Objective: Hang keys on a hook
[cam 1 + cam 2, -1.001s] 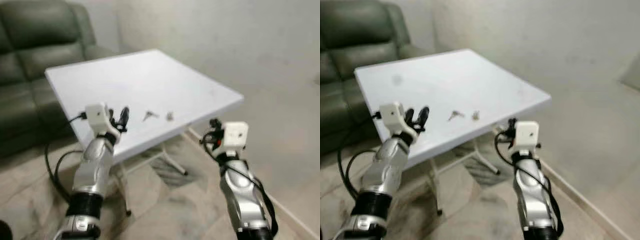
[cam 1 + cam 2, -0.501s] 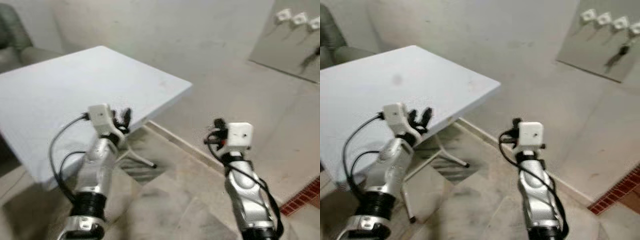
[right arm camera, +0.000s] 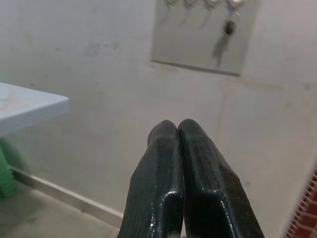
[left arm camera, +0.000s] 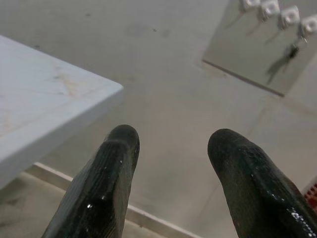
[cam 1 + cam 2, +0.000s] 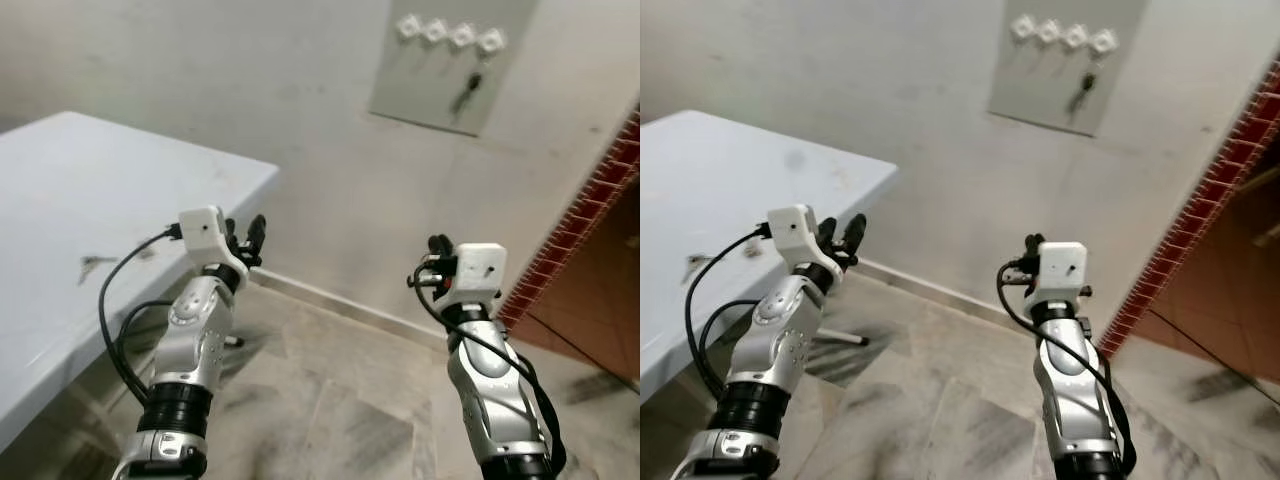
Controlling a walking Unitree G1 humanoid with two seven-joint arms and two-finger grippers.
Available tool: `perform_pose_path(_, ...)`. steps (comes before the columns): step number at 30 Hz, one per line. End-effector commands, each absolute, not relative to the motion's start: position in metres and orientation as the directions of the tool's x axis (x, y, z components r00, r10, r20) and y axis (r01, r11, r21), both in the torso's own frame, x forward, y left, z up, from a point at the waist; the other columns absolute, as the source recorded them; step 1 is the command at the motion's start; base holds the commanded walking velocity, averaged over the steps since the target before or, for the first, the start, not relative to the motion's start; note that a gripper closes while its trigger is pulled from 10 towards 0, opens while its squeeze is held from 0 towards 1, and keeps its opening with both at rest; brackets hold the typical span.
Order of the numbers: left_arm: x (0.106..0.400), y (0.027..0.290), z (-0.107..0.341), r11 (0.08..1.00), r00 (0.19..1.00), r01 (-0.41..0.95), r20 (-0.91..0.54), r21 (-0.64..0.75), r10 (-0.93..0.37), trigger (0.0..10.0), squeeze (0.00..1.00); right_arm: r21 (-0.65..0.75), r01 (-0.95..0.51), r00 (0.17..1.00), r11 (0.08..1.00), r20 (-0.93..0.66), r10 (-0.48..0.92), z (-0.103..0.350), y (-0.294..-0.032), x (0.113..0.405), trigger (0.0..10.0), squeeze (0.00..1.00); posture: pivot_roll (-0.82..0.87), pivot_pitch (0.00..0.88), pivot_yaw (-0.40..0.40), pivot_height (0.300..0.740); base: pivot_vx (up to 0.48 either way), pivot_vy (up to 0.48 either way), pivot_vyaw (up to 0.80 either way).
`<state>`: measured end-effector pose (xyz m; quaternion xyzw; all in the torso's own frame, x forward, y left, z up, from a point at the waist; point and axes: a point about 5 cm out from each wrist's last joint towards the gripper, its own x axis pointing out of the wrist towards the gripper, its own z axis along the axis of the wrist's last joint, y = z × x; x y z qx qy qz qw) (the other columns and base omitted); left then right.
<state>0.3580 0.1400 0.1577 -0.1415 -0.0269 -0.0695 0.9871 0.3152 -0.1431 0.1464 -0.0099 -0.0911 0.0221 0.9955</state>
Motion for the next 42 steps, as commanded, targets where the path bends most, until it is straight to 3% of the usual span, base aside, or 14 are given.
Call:
perform_pose_path(1, 0.359, 0.135, 0.1595, 0.949, 0.987, 0.158, 0.072, -0.273, -0.143, 10.0, 0.0, -0.036, -0.035, 0.979, 0.999, 0.199, 0.041, 0.1521, -0.1472, 0.3165, 10.0, 0.0, 0.01, 0.0, -0.028, 0.74, 0.0, 0.0, -0.77)
perform_pose_path(7, 0.359, 0.1348, 0.1595, 0.949, 0.987, 0.155, 0.071, -0.274, -0.141, 10.0, 0.0, -0.039, -0.034, 0.978, 0.999, 0.206, 0.041, 0.1534, -0.148, 0.3167, 10.0, 0.0, 0.01, 0.0, -0.029, 0.74, 0.0, 0.0, -0.77)
perform_pose_path(28, 0.3589, 0.1341, 0.1601, 0.948, 0.988, 0.149, 0.073, -0.282, -0.134, 10.0, 0.0, -0.041, -0.026, 0.971, 0.999, 0.236, 0.035, 0.1576, -0.1535, 0.3135, 10.0, 0.0, 0.0, 0.0, -0.026, 0.74, 0.0, 0.0, 0.0)
perform_pose_path(42, 0.3599, 0.1345, 0.1623, 0.945, 0.988, 0.15, 0.078, -0.289, -0.133, 10.0, 0.0, -0.035, -0.025, 0.97, 0.999, 0.242, 0.033, 0.1593, -0.1547, 0.3126, 10.0, 0.0, 0.0, 0.0, -0.023, 0.74, 0.305, 0.0, 0.0)
